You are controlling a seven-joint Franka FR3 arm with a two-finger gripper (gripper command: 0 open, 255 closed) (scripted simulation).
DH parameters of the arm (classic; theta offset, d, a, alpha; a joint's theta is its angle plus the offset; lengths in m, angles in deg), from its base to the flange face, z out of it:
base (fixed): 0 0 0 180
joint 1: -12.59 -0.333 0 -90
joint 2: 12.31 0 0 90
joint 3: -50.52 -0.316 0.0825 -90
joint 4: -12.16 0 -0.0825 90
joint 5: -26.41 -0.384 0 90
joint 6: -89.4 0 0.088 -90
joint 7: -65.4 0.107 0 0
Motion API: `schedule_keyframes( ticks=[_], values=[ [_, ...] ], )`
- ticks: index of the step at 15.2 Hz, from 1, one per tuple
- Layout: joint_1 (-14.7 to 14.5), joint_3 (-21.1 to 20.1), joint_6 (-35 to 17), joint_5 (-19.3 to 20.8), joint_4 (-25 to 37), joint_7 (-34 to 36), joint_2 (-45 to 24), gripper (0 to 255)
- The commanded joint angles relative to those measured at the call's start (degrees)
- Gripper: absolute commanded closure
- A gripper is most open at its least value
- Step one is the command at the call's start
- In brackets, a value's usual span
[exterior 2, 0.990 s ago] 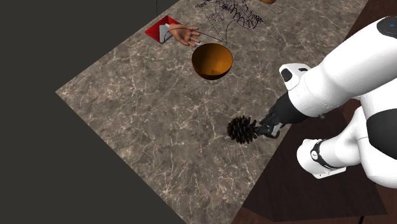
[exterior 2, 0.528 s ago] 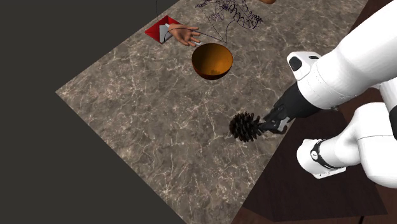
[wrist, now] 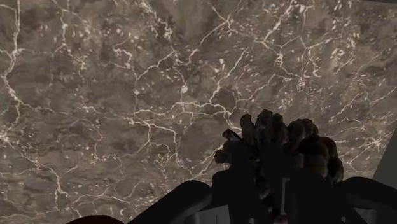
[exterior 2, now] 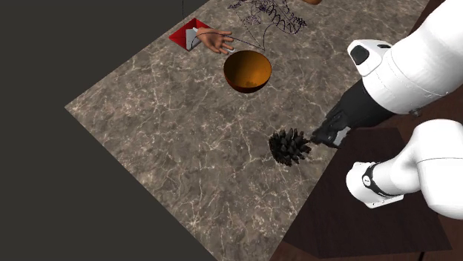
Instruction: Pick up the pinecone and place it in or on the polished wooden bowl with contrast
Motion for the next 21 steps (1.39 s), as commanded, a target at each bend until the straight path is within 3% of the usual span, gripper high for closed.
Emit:
schedule_keyframes(
  ticks=[1, 3, 4, 5, 15, 19, 21],
  values=[
    [-0.01, -0.02, 0.88, 0.02, 0.89, 0.13, 0.01, 255],
    [0.84, 2.26, 0.5, 1.15, 2.8, -2.35, -2.52, 255],
    [0.56, 1.48, 0.39, 0.75, 2.31, -1.49, -2.04, 255],
    [0.56, 1.48, 0.39, 0.75, 2.31, -1.49, -2.04, 0],
    [-3.68, 6.06, -25.13, -7.01, -22.34, -9.48, 2.92, 0],
    [-8.17, 9.35, -38.0, -11.94, -29.68, -14.65, -0.1, 0],
    [-8.9, 9.59, -39.62, -12.46, -29.97, -15.0, -1.28, 0]
  ],
)
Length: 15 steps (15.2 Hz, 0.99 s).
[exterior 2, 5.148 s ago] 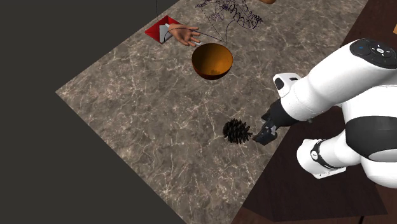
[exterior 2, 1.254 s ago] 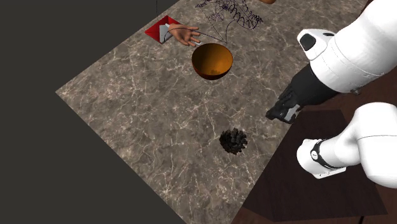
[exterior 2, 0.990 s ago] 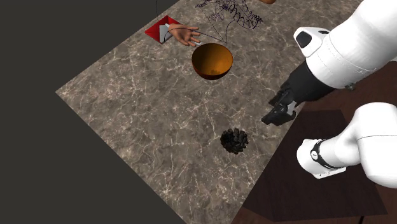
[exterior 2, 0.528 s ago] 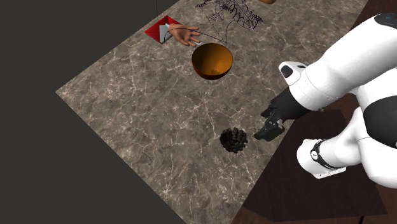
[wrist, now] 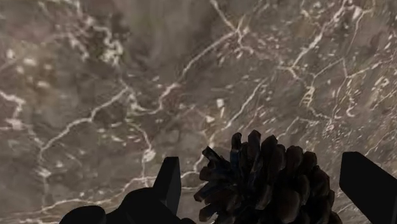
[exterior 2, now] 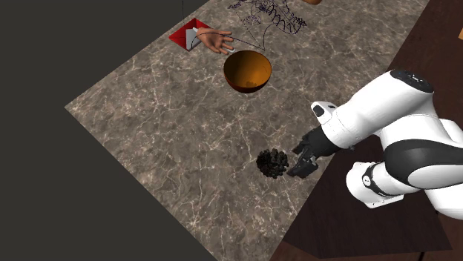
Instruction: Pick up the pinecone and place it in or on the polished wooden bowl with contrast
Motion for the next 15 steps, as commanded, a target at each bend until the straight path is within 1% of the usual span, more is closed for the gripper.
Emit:
schedule_keyframes(
  ticks=[1, 5, 6, 14, 15],
  values=[
    [-1.23, 0.55, -3.1, -1.05, -0.61, -0.89, -2.05, 0],
    [-3.99, 1.44, -8.4, -3.14, -0.92, -2.16, -6.69, 0],
    [-5.27, 1.96, -10.5, -4.11, -0.94, -2.78, -8.62, 0],
    [-5.27, 1.97, -10.49, -4.1, -0.94, -2.77, -8.61, 0],
    [-5.27, 1.97, -10.49, -4.1, -0.94, -2.77, -8.61, 255]
  ],
)
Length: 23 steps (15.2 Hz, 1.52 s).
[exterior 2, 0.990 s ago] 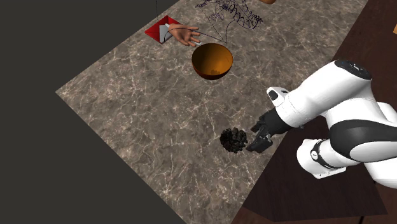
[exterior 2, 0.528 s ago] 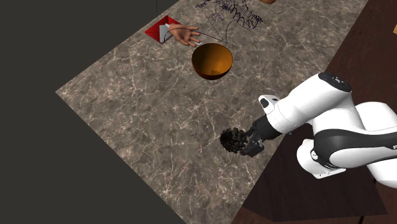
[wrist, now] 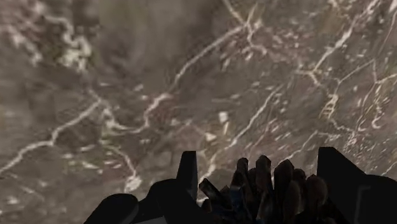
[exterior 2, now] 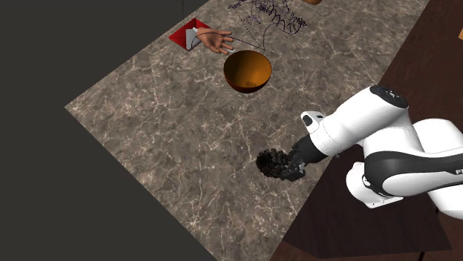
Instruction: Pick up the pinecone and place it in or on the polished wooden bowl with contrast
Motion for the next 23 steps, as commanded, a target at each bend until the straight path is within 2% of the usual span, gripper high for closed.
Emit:
schedule_keyframes(
  ticks=[1, 9, 15, 23],
  values=[
    [0.01, 0.01, 0.0, 0.0, -0.01, 0.0, -0.01, 255],
    [0.0, 0.01, -0.01, 0.0, -0.01, 0.0, -0.02, 255],
    [2.9, -2.16, 6.86, 2.49, 2.25, 2.98, 4.42, 255],
    [5.09, -3.71, 15.06, 4.7, 6.2, 5.95, 8.63, 255]
  ],
)
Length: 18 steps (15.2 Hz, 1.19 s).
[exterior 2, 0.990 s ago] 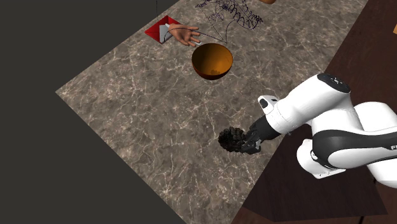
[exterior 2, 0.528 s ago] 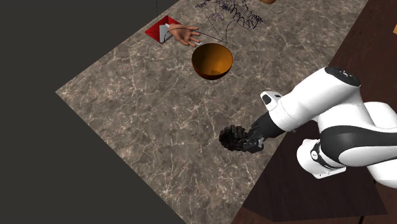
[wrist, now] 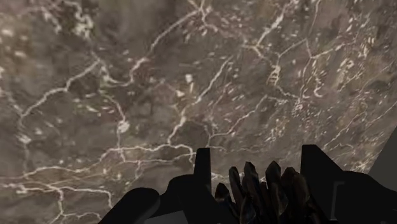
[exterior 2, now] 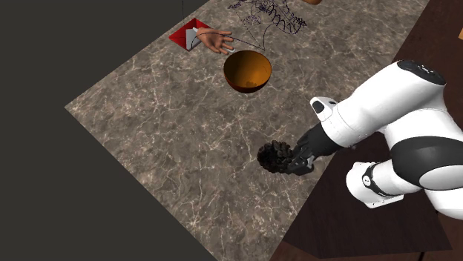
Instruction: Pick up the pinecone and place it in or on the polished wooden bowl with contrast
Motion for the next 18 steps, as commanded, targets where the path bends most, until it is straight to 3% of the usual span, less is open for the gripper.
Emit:
schedule_keyframes(
  ticks=[1, 18],
  values=[
    [0.48, -0.24, 2.04, 0.51, 0.99, 0.61, 1.05, 255],
    [2.19, -1.4, 16.35, 3.05, 12.15, 4.94, 4.42, 255]
  ],
)
